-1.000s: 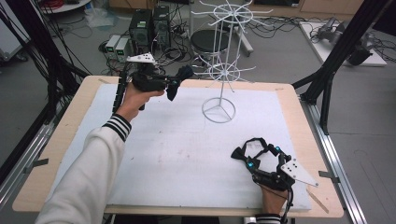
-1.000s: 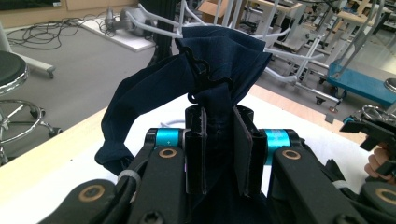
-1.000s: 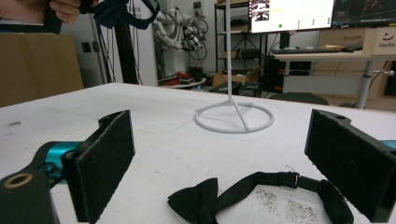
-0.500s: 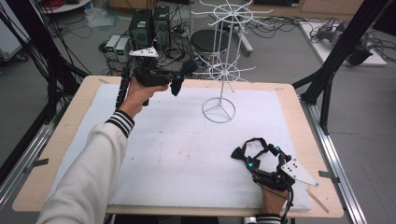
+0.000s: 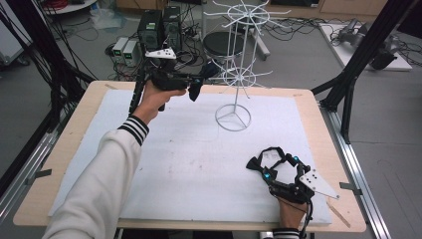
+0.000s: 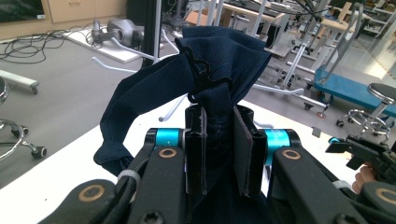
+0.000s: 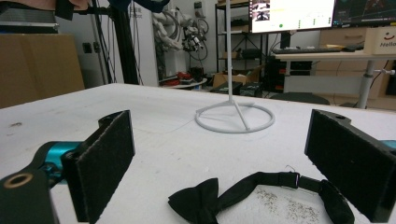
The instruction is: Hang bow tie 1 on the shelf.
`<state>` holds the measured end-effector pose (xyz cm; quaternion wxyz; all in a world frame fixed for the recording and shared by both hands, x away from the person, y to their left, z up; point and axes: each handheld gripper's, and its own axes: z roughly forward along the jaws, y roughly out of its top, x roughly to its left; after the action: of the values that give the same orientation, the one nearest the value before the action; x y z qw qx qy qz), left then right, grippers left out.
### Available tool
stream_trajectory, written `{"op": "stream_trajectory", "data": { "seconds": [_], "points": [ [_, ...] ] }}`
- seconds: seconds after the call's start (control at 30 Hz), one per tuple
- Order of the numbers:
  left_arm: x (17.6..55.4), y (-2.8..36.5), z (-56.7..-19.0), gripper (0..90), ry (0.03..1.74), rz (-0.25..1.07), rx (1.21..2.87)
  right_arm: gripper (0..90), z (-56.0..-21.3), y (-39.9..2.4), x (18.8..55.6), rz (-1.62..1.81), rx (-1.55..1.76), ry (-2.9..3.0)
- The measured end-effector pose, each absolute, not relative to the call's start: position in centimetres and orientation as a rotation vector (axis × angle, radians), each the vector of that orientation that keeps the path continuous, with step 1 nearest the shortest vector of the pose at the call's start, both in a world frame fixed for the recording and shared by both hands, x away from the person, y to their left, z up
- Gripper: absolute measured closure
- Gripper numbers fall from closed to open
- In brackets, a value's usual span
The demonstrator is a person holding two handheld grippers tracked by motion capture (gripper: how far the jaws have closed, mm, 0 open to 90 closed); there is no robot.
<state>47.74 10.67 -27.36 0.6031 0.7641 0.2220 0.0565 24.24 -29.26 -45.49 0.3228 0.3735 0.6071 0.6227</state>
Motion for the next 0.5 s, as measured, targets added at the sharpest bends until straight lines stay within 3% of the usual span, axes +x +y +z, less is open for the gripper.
{"op": "stream_trajectory", "data": {
  "seconds": [0.5],
  "points": [
    [48.22, 9.58, -27.82, 76.0, 0.508, 0.121, 1.747, 7.6, -45.50, -29.27, 24.18, 1.641, 0.977, 1.593]
  ]
}}
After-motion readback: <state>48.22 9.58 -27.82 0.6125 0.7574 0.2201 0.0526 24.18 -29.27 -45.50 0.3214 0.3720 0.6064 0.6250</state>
